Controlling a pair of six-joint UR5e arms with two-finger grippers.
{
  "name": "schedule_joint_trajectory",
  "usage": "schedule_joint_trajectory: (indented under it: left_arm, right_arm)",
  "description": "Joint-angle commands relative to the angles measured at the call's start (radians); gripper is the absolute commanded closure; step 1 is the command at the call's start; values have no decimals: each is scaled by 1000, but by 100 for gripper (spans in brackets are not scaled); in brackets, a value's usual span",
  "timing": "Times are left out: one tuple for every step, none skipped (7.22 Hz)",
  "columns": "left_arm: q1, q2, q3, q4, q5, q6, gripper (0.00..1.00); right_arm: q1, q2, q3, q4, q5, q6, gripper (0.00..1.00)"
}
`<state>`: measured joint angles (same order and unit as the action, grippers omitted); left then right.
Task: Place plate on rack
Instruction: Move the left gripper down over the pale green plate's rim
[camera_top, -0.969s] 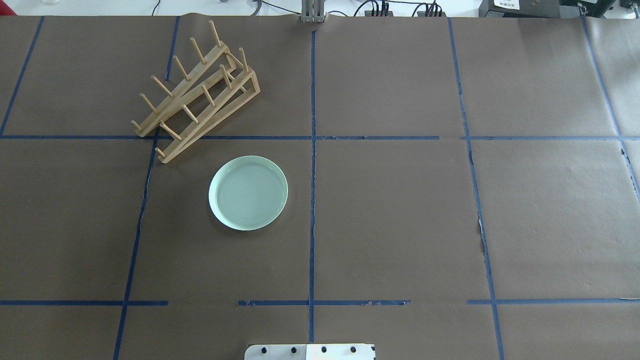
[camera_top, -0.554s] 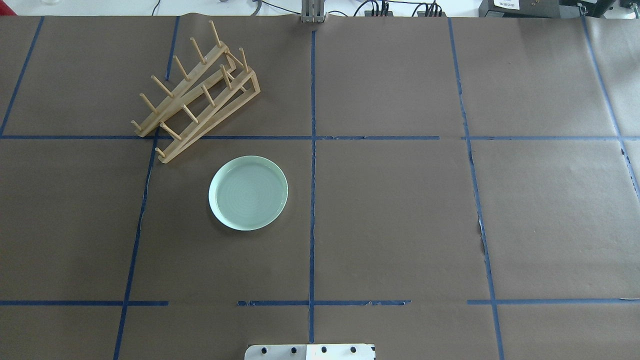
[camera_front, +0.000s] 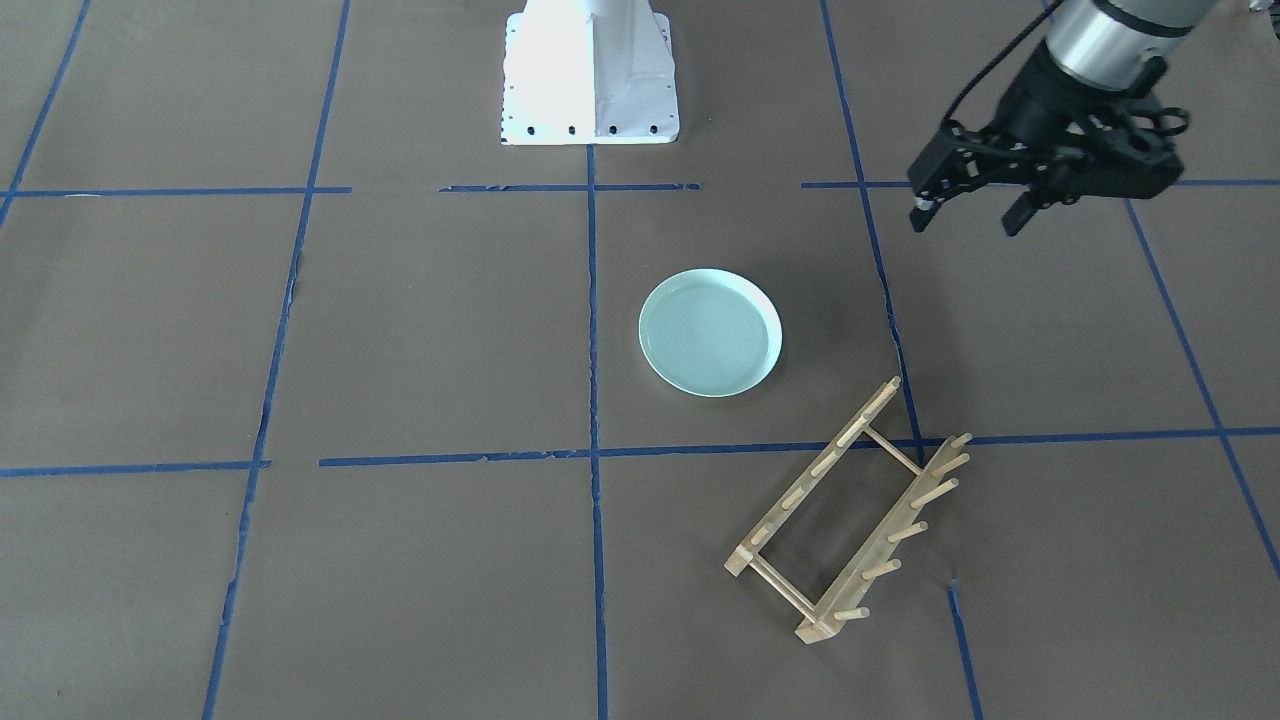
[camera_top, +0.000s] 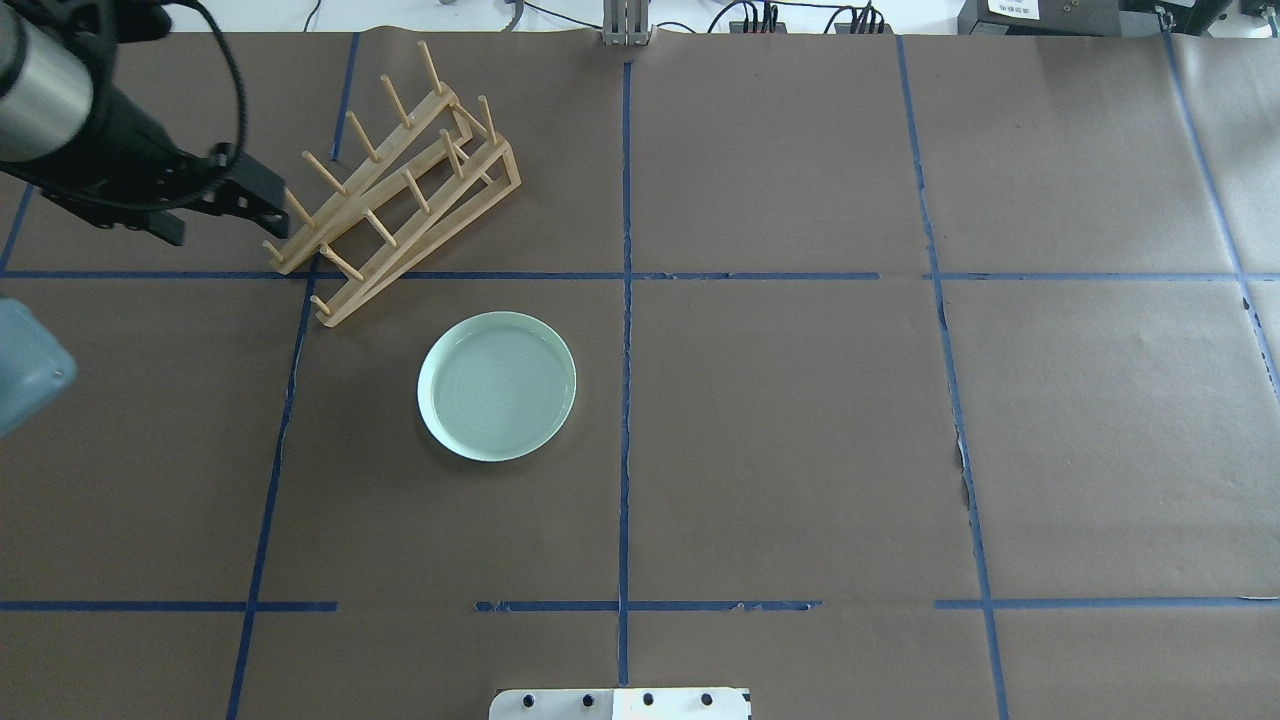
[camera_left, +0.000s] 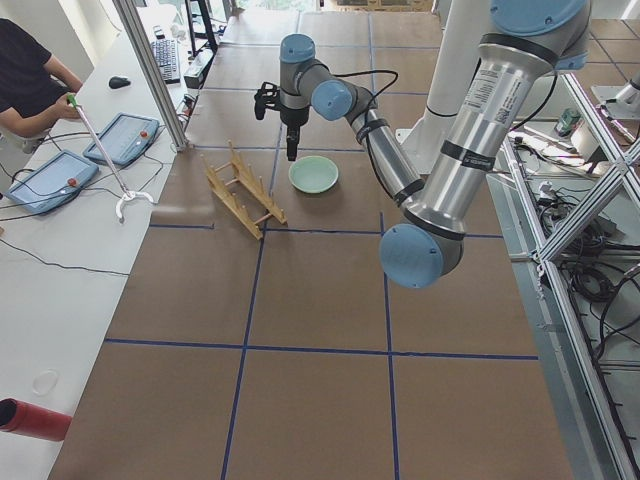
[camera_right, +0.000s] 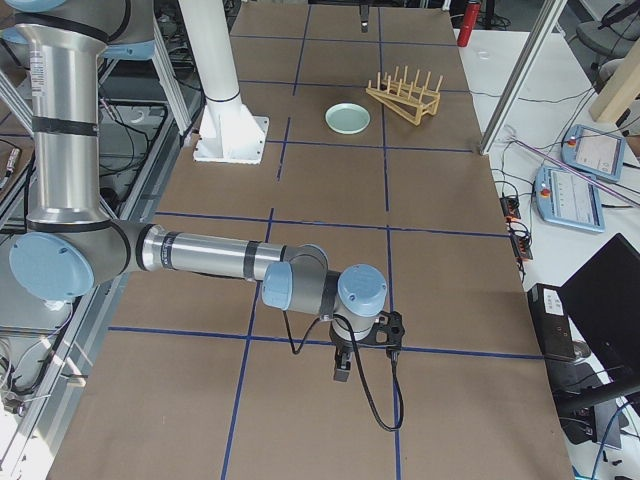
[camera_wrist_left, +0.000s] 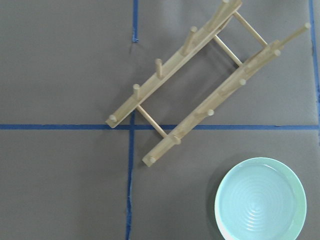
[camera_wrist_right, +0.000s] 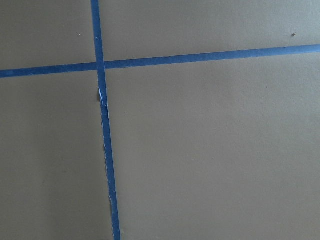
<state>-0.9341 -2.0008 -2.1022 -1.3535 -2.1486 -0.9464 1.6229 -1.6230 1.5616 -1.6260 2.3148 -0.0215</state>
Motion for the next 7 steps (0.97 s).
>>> schedule_joint_trajectory:
  left_arm:
    - [200,-134,103,-1,146,-174,0]
    - [234,-185,167,-6,170,-178,0]
    - [291,-200,191,-7,211,-178,0]
    - [346,-196,238,-63,295,-179,0]
    - [359,-199,296,-119,318,-181,0]
    - [372,-205,336,-178,316,-213,0]
    - [397,-213,397,-255,317,-260,0]
  right_arm:
    - [0,0,0,0,0,0,0]
    - [0,0,0,0,0,0,0]
    - [0,0,0,0,0,0,0]
    - [0,0,0,0,0,0,0]
    - [0,0,0,0,0,0,0]
    - [0,0,0,0,0,0,0]
    - [0,0,0,0,0,0,0]
